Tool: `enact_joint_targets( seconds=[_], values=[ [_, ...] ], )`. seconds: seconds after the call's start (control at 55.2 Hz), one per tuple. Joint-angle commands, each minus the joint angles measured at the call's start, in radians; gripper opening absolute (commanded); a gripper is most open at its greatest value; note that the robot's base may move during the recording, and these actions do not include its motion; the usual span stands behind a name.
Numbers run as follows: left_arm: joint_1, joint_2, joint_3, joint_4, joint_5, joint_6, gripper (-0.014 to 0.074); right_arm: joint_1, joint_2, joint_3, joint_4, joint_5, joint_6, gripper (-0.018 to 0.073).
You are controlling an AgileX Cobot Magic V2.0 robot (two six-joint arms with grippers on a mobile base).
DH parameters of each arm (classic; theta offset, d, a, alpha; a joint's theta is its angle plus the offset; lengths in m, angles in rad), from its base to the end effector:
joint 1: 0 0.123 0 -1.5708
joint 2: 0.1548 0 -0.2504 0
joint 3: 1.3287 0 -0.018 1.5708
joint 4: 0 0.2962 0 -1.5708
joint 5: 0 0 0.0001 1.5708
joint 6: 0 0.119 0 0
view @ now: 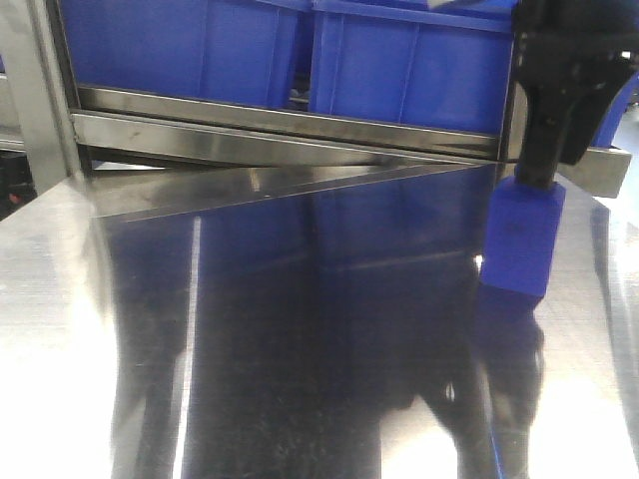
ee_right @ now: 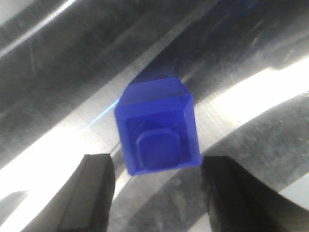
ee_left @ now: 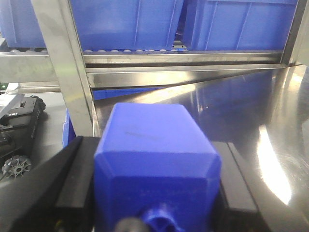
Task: Pick and sort blue part to right shelf
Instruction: 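Close the right gripper on the blue part and lift it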
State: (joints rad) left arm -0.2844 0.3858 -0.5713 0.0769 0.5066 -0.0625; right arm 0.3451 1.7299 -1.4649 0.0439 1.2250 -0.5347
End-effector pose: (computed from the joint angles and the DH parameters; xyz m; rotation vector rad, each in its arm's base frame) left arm 0.1754 -0.0466 0.3215 0.2339 1.7910 -0.1657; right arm 0.3671 0.1372 0.2093 -1.2494 2.6944 0.0392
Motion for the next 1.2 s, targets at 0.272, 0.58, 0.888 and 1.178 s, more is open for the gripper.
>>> enact_joint_targets(
  seconds=[0.272, 0.58, 0.888, 1.178],
  values=[
    [-0.007, 0.006, -0.030, -0.002, -0.095, -0.001, 0.0337, -0.009, 0.061, -0.036, -0.007, -0.073, -0.047, 0.0501],
    [-0.007, 0.006, -0.030, -0.002, -0.095, -0.001, 0.0337, -0.009, 0.103, -0.036, 0.034, -0.064, -0.047, 0.0381],
    [-0.007, -0.001, -0.030, 0.019, -0.027, -0.001, 0.0337, -0.026, 0.041, -0.030, 0.061, -0.146, 0.156, 0.0214],
    [-0.007, -0.116, 0.010, 0.188, 0.017, -0.124, 0.0337, -0.054, -0.212, 0.129, 0.062, -0.358, 0.299, 0.0214]
  ],
)
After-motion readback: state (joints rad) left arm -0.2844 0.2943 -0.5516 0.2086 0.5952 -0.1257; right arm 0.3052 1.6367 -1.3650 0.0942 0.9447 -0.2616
